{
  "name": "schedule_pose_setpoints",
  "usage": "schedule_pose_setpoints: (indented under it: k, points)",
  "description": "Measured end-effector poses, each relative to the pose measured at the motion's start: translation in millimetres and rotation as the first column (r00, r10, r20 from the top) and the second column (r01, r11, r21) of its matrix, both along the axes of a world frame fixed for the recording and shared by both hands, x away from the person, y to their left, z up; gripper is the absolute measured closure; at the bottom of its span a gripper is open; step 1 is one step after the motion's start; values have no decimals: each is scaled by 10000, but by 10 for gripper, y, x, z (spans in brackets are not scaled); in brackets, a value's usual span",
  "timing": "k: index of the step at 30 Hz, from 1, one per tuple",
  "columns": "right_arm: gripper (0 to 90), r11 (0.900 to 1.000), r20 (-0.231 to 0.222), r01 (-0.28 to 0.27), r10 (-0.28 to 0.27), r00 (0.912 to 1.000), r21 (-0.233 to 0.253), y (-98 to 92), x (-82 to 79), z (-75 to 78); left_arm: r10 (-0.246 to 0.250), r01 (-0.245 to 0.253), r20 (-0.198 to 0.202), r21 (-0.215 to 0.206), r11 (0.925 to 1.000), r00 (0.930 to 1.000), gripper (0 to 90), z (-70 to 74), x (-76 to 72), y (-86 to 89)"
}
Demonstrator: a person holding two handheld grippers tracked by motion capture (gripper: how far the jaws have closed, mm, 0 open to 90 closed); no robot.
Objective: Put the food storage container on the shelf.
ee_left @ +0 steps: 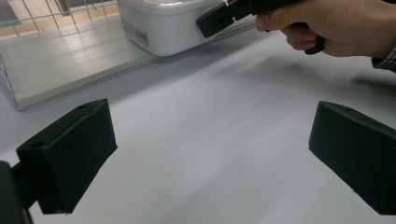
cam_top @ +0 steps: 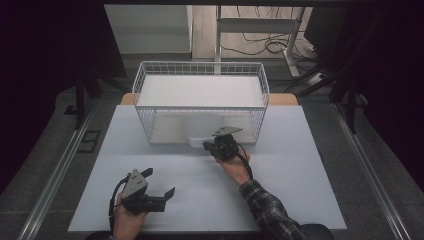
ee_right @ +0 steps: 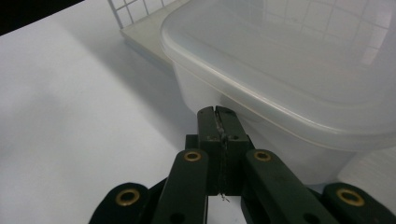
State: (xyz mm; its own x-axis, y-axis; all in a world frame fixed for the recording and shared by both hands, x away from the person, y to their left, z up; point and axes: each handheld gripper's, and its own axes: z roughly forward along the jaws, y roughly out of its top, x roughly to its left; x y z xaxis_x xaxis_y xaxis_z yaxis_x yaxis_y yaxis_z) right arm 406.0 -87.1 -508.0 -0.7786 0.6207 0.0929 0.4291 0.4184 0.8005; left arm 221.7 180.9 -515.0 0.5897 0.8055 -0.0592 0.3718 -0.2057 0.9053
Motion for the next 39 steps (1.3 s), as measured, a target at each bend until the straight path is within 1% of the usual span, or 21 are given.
schedule_pose_setpoints:
  k: [5, 11, 14, 16, 20, 28, 33, 39]
  points:
    - [892, 10000, 63, 62, -62, 10000, 45, 8, 76, -7, -69, 68, -120, -24, 10000, 9999, 3, -15, 11, -9]
    - [891, 9999, 132, 143, -143, 9998, -15, 32, 161, -4, -107, 106, -154, -69, 9999, 9998, 3, -19, 15, -8]
    - [891, 9998, 161, 198, -198, 9997, -36, 43, 193, -6, -115, 112, -216, -149, 9998, 9997, 4, -24, 20, -2]
    - [891, 9997, 104, 258, -257, 9996, -37, 53, 209, -9, -121, 117, -215, -177, 9998, 9997, 4, -22, 19, 0]
    - [892, 9993, 196, 336, -333, 9993, -149, 68, 251, -8, -150, 145, -253, -218, 9997, 9996, 4, -25, 22, 3]
    - [892, 9988, 172, 456, -453, 9988, -157, 83, 327, -9, -175, 165, -324, -308, 9994, 9993, 5, -29, 27, 10]
    - [891, 9988, 150, 468, -466, 9988, -157, 87, 337, -17, -190, 179, -337, -331, 9993, 9993, 6, -28, 27, 13]
    - [878, 9991, 178, 371, -367, 9992, -198, 84, 305, -3, -193, 182, -326, -337, 9993, 9993, 7, -27, 26, 13]
